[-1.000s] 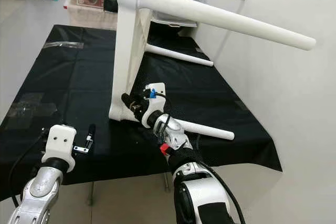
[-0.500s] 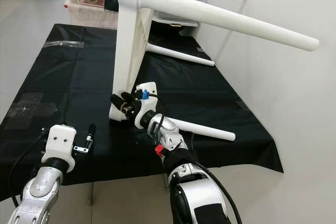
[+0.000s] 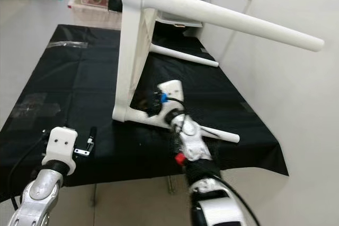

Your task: Building children table

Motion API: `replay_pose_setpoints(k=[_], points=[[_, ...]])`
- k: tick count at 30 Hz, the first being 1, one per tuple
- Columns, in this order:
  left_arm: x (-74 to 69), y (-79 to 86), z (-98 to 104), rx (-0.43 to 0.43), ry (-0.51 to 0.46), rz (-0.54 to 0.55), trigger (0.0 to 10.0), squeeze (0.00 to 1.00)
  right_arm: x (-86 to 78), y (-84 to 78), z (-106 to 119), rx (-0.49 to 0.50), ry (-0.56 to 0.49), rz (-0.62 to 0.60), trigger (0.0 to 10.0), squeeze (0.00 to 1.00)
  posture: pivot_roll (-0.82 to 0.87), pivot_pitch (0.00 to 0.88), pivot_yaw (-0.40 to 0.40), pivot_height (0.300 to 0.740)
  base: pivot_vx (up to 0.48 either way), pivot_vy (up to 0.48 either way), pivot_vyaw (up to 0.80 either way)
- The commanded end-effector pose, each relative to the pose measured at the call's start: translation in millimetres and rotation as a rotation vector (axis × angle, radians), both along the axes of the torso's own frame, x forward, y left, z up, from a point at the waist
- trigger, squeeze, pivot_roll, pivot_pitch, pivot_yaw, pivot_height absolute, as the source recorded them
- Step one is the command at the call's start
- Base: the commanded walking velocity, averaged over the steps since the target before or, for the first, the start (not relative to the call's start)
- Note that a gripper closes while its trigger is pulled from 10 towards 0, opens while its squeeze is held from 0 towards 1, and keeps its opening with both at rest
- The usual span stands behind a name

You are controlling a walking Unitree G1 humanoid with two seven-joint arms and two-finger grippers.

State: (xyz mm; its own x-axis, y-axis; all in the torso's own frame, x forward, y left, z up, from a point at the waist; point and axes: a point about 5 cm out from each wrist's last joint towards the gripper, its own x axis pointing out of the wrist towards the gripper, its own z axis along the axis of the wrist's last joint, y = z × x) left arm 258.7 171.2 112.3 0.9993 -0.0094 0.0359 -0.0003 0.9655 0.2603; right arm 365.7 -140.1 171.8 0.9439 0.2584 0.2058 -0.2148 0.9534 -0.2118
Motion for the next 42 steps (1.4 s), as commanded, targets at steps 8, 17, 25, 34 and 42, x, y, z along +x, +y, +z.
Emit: replay_pose_setpoints(k=[8, 17, 25, 34, 42], points=[[3.7, -6.9, 0, -0.004, -0.005, -0.04, 10.0, 0.0, -21.2, -45.2, 46, -0.16, -0.34, -0.328, 10.0, 1.0, 0.09, 0.0, -0.14, 0.74, 0.0, 0.0, 0.0], [6.4, -8.2, 1, -0.008, -0.014, -0.049, 10.0, 0.0, -39.7, -64.6, 70, -0.284, -0.571, -0.609, 10.0, 1.0, 0.09, 0.0, -0.151, 0.74, 0.0, -0.255, 0.0], [6.3, -6.8, 0, -0.01, -0.014, -0.039, 10.0, 0.0, -45.7, -69.6, 66, -0.454, -0.609, -0.803, 10.0, 0.24, 0.1, 0.0, -0.154, 0.74, 0.0, -0.239, 0.0], [8.6, -7.6, 0, -0.019, -0.017, -0.036, 10.0, 0.0, -39.7, -66.5, 61, -0.449, -0.582, -0.742, 10.0, 0.0, 0.08, 0.0, -0.147, 0.74, 0.0, 0.0, 0.0], [9.7, -8.3, 0, -0.021, -0.017, -0.033, 10.0, 0.0, -33.1, -55.1, 72, -0.445, -0.626, -0.68, 10.0, 0.0, 0.08, 0.0, -0.147, 0.74, 0.0, 0.0, 0.0]])
